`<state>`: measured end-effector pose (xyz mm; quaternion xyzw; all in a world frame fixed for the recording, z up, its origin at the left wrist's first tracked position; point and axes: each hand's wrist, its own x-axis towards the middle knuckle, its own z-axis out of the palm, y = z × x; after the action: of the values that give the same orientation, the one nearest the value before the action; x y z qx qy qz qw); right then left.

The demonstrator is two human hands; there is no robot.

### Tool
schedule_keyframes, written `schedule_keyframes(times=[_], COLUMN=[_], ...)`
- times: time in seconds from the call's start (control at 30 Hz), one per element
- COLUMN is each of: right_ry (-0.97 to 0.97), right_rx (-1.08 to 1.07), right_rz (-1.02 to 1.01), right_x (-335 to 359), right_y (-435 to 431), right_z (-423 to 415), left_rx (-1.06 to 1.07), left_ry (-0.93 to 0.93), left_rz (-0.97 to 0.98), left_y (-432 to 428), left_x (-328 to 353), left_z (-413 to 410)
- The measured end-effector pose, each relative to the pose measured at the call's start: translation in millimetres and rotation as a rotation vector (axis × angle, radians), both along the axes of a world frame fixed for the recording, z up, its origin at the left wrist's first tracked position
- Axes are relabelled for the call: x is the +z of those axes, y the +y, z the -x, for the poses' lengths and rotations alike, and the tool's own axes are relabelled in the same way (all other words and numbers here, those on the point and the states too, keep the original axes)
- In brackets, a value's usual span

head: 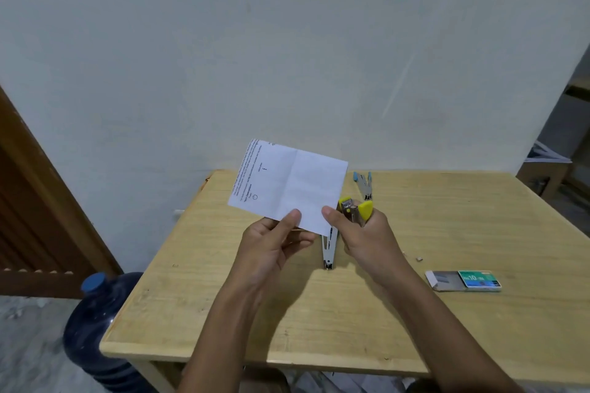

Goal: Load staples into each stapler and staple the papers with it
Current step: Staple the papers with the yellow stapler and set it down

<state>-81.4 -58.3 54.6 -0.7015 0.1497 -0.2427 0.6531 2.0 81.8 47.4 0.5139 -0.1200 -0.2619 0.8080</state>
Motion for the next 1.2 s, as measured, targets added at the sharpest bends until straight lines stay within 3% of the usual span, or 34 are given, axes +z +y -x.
schedule_keyframes(times=[0.33, 0.8, 1.2], right_ry=[0.044, 0.022, -0.073], right_rx=[0.281, 0.197, 0.180], right_rz=[-0.058, -0.073, -0.302], right_x=[-14.1, -15.7, -10.2], right_y=[10.4, 18.4, 14.5], right_z=[3.0, -1.6, 2.5], left_rx=[0.224, 0.259, 0.169], left_ry=[-0.078, -0.141, -0.110], left_rz=[0.029, -0.010, 0.007], left_y=[-19.1, -18.9, -16.6], left_x=[-13.6, -17.0, -11.0], left_z=[11.2, 9.8, 12.1])
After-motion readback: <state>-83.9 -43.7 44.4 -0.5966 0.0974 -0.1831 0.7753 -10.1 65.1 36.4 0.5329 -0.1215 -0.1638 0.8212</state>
